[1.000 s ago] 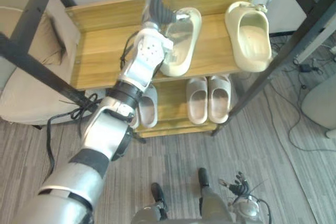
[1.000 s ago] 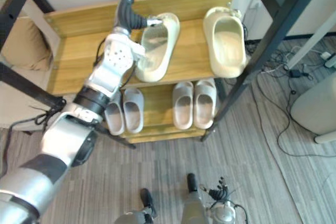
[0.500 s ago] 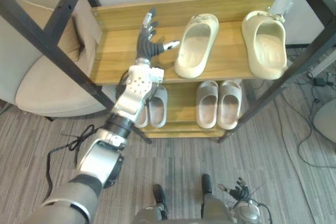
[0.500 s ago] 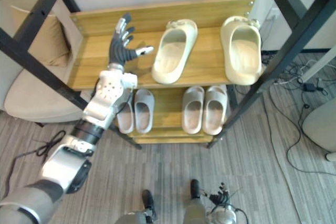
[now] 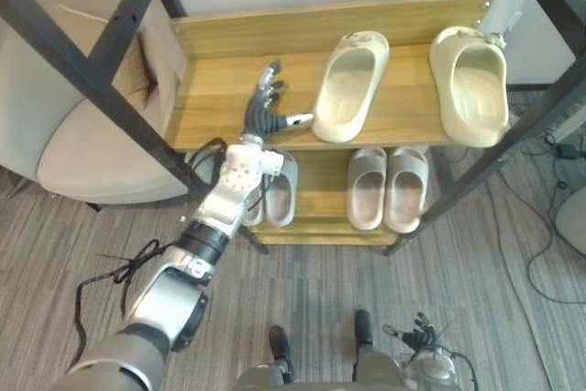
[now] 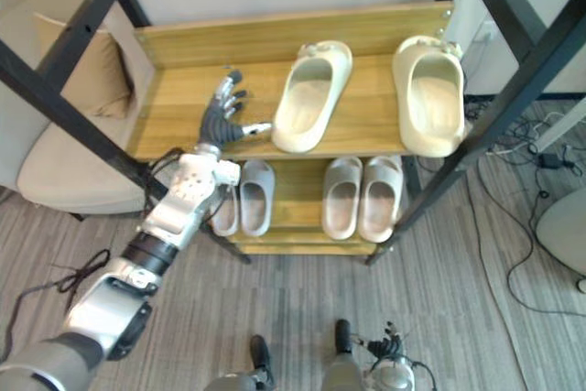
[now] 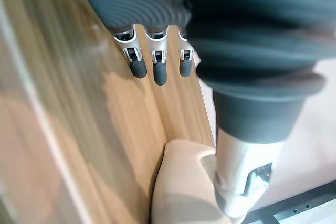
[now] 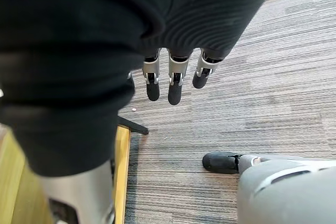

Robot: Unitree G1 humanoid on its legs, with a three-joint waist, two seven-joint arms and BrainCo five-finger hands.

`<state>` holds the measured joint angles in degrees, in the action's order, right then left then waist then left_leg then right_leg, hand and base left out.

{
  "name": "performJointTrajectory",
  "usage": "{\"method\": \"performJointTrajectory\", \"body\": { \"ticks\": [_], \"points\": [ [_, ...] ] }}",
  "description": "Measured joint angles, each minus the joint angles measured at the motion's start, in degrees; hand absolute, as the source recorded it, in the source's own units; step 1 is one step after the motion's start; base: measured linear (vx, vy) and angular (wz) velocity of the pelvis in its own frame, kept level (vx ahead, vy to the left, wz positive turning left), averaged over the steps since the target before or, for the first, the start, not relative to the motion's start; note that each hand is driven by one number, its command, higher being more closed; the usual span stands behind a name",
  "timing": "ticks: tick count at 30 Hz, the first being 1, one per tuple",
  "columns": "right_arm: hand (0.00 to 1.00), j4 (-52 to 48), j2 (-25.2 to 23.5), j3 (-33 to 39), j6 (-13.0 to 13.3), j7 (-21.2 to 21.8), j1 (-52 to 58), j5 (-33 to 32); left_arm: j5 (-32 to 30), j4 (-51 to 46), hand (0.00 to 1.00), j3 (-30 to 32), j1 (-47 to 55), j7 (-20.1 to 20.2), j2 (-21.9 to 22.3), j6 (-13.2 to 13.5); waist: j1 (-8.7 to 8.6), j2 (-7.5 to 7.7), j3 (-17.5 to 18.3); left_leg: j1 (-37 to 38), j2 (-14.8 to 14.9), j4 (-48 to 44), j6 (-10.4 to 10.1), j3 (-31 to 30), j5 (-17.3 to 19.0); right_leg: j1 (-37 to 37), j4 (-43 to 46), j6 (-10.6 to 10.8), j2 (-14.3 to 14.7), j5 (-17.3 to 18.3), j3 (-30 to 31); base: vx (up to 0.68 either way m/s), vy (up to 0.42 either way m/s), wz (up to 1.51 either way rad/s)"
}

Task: Organize the slippers on the shoe rack

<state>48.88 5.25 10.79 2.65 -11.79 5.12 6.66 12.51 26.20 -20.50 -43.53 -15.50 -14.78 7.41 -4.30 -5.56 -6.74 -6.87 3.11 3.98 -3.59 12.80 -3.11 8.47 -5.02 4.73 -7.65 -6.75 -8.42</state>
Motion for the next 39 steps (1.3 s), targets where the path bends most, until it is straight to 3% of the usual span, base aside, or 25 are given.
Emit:
{"method": "performJointTrajectory", "body": {
  "ticks": [14,24,39],
  "points": [
    [0.0,0.2,0.0,-0.3,-0.5,0.0,-0.3,0.0,0.0,0.1,0.0,-5.7,-1.0,0.0,3.4,0.9,0.1,0.01,0.0,0.9,0.0,0.9,0.0,0.5,0.0,-0.3,0.0,0.2,-0.4,0.0,0.5,0.0,0.003,0.0],
    [0.0,-1.1,-0.4,-0.3,-0.9,0.0,-0.3,0.1,0.1,1.9,0.0,-12.1,-5.8,1.0,10.2,0.6,0.07,0.02,0.0,0.6,-0.1,0.8,0.1,1.7,0.0,0.9,0.4,0.4,-0.5,-0.1,1.9,0.01,0.001,-0.07],
    [0.0,-8.0,-0.9,-0.3,-1.2,0.0,2.4,0.0,1.2,4.8,0.0,-10.0,-12.1,0.6,11.2,-0.5,-0.12,0.14,-0.1,0.6,0.2,0.7,0.0,4.8,0.2,4.5,4.1,0.5,-0.4,1.3,4.5,0.0,-0.001,-0.08]
  ]
}}
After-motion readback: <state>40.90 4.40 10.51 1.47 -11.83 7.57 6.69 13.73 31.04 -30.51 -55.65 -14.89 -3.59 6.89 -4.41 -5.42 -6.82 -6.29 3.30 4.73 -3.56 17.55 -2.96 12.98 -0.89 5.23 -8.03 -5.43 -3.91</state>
